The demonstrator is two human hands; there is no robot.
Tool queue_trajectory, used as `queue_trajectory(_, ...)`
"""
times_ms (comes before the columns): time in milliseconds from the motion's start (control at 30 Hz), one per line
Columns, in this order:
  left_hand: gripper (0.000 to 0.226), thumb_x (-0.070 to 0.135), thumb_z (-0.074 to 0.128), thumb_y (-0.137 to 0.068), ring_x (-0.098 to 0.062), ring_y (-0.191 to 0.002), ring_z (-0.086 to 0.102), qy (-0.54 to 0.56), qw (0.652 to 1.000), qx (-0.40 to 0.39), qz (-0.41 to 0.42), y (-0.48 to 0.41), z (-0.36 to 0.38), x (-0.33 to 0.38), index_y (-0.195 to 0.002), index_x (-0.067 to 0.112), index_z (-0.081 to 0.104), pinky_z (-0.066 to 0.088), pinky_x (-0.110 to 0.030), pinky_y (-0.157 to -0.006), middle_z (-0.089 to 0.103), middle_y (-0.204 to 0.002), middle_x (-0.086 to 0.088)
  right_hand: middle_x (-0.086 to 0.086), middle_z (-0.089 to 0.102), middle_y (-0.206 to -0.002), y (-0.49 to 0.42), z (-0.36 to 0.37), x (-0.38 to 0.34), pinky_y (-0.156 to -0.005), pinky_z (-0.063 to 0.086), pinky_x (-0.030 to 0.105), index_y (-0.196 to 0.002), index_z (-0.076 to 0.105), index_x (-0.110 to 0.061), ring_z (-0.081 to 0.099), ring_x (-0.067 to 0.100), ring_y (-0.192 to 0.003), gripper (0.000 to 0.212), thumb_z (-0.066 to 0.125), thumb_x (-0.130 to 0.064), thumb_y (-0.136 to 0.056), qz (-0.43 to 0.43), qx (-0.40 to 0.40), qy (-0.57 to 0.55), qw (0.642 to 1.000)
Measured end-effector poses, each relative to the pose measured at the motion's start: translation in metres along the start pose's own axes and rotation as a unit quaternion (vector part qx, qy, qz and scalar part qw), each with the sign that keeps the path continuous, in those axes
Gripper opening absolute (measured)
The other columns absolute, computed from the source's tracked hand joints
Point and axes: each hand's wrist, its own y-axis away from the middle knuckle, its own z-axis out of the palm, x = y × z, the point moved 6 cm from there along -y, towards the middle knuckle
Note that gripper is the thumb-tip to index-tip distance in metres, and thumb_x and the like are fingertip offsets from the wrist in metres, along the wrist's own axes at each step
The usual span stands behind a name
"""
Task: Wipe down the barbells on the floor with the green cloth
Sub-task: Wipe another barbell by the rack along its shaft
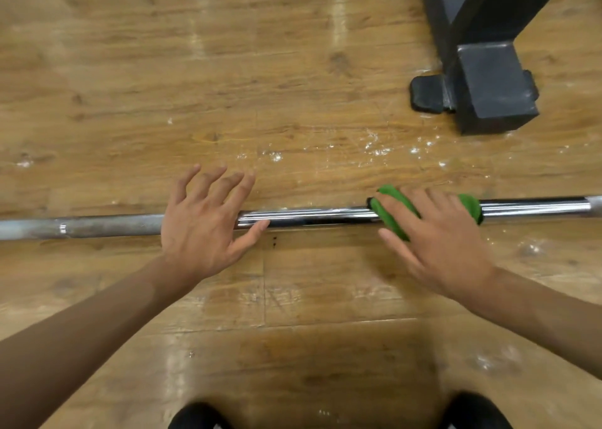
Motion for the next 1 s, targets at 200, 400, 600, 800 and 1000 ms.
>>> queue_trajectory(200, 0.071, 0.063, 0.033, -0.104, -0.034, -0.131, 0.06, 0.008, 0.999, 0.032, 0.018, 0.01, -0.003, 0.008, -0.146, 0.011, 0.059, 0.036, -0.053, -0.113, 0.071, -0.13, -0.008, 0.025, 0.058, -0.125, 0.025, -0.008, 0.021, -0.089, 0.036, 0.051, -0.134, 0.062, -0.005, 0.05, 0.041, -0.103, 0.069, 0.027, -0.057, -0.105, 0.072, 0.039, -0.04, 0.996)
queue_trajectory(400, 0.074, 0.061, 0.028, -0.106, -0.034, -0.13, 0.061, 0.012, 0.999, 0.012, 0.04, 0.015, -0.008, 0.012, -0.153, 0.009, 0.05, 0.036, -0.051, -0.113, 0.07, -0.129, -0.011, 0.018, 0.06, -0.129, -0.035, 0.005, -0.11, -0.085, 0.046, 0.045, -0.145, 0.051, -0.013, 0.06, 0.036, -0.098, 0.068, 0.043, -0.061, -0.097, -0.096, -0.003, -0.01, 0.995)
queue_trajectory(600, 0.072, 0.06, 0.033, -0.106, -0.033, -0.132, 0.06, 0.011, 0.999, 0.027, 0.03, 0.021, -0.008, 0.015, -0.151, 0.008, 0.052, 0.035, -0.054, -0.117, 0.07, -0.129, -0.011, 0.015, 0.059, -0.136, -0.031, 0.005, -0.112, -0.088, 0.052, 0.043, -0.153, 0.042, -0.019, 0.062, 0.033, -0.106, 0.067, 0.044, -0.06, -0.1, -0.147, -0.057, -0.004, 0.987)
queue_trajectory(800, 0.069, 0.059, 0.038, -0.104, -0.032, -0.133, 0.06, 0.019, 0.999, 0.032, 0.03, 0.029, -0.009, 0.018, -0.149, 0.008, 0.056, 0.036, -0.053, -0.117, 0.07, -0.13, -0.008, 0.018, 0.063, -0.118, 0.0, -0.001, -0.055, -0.079, 0.052, 0.046, -0.139, 0.054, -0.016, 0.061, 0.035, -0.096, 0.061, 0.036, -0.06, -0.101, -0.056, -0.063, -0.014, 0.996)
queue_trajectory(1000, 0.07, 0.057, 0.039, -0.103, -0.031, -0.136, 0.058, 0.026, 0.999, 0.007, 0.036, 0.039, -0.013, 0.024, -0.151, 0.008, 0.053, 0.038, -0.052, -0.116, 0.069, -0.132, -0.008, 0.013, 0.063, -0.124, -0.029, 0.002, -0.133, -0.084, 0.053, 0.044, -0.145, 0.051, -0.022, 0.064, 0.032, -0.102, 0.071, 0.024, -0.069, -0.099, -0.097, -0.088, -0.045, 0.99)
